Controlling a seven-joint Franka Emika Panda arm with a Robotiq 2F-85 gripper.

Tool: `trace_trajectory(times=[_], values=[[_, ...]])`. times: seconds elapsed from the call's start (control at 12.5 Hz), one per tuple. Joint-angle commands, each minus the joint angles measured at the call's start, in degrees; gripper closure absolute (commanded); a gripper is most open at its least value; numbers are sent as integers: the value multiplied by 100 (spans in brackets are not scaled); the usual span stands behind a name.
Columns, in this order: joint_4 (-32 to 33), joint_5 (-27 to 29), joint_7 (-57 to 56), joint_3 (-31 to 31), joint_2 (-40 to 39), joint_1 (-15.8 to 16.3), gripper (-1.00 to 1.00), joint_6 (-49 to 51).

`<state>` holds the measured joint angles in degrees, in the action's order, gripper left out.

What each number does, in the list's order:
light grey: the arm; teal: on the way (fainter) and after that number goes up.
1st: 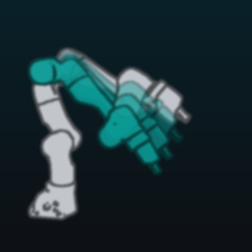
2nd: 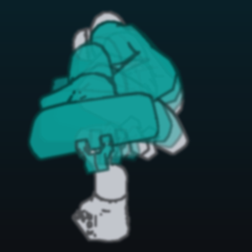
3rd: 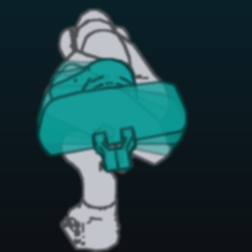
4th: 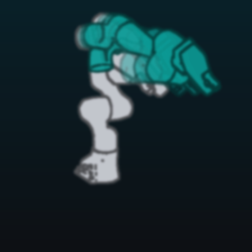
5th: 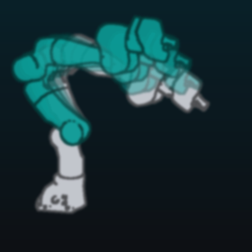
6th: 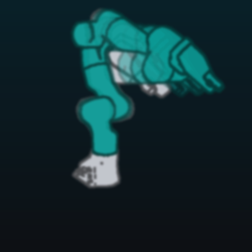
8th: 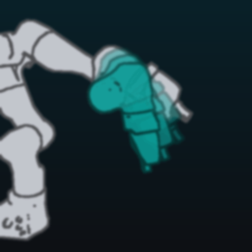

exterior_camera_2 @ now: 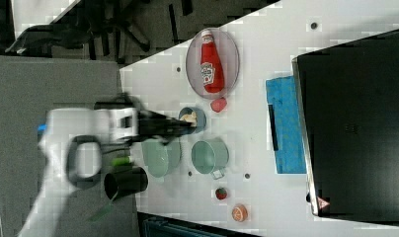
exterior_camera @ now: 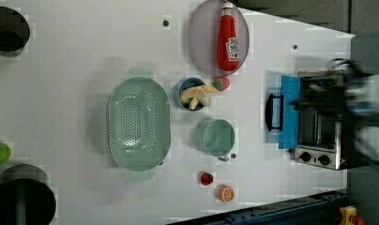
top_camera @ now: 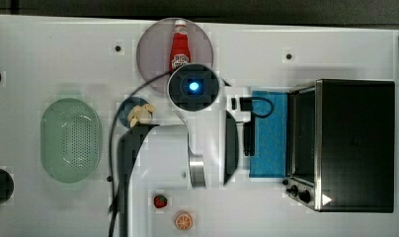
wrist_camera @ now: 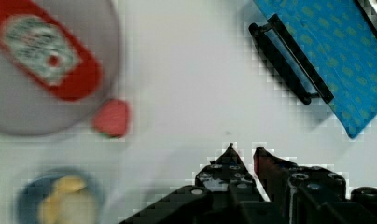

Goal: Flap open oven.

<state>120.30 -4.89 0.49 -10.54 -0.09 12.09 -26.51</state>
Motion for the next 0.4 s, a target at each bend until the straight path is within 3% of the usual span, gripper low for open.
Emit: trace_trajectory(times=[0.08,0.4], values=[[-564,40,297,-225,607,-78,65,624],[-1066,54,563,-348,1013,-87,65,1769]])
